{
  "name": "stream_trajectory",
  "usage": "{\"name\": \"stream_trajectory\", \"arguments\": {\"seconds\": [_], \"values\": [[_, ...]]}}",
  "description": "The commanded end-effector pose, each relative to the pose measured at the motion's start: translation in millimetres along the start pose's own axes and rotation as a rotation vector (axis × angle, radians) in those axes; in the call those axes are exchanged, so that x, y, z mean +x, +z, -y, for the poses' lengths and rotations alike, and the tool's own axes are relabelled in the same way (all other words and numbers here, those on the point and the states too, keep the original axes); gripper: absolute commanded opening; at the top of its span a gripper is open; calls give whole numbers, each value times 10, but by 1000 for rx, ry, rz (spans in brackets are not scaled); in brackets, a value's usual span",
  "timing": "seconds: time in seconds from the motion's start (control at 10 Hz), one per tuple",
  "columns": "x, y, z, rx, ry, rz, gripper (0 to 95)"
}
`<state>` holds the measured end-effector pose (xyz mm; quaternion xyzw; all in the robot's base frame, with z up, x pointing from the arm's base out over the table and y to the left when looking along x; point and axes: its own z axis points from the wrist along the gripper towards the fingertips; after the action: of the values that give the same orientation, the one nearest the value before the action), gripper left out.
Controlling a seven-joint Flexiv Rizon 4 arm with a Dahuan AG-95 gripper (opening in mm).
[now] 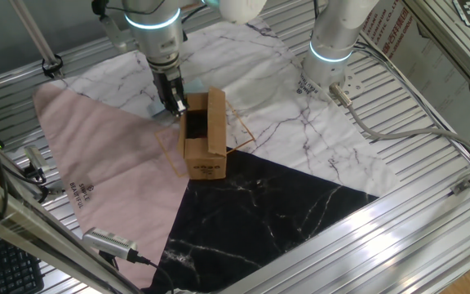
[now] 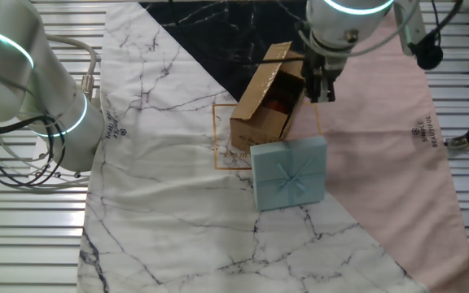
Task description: Cover the box
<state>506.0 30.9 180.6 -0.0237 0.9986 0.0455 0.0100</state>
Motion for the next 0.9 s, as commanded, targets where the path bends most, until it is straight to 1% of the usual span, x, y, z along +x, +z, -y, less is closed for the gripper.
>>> {"name": "stream_trajectory", "arguments": {"seconds": [0.1,0.5,0.7,0.9], "values": [[33,-18,-29,4,6,-1,0],[161,23,-110,23,16,1,0],[233,38,-121,27,14,2,0],[282,86,-125,28,14,6,0]]}}
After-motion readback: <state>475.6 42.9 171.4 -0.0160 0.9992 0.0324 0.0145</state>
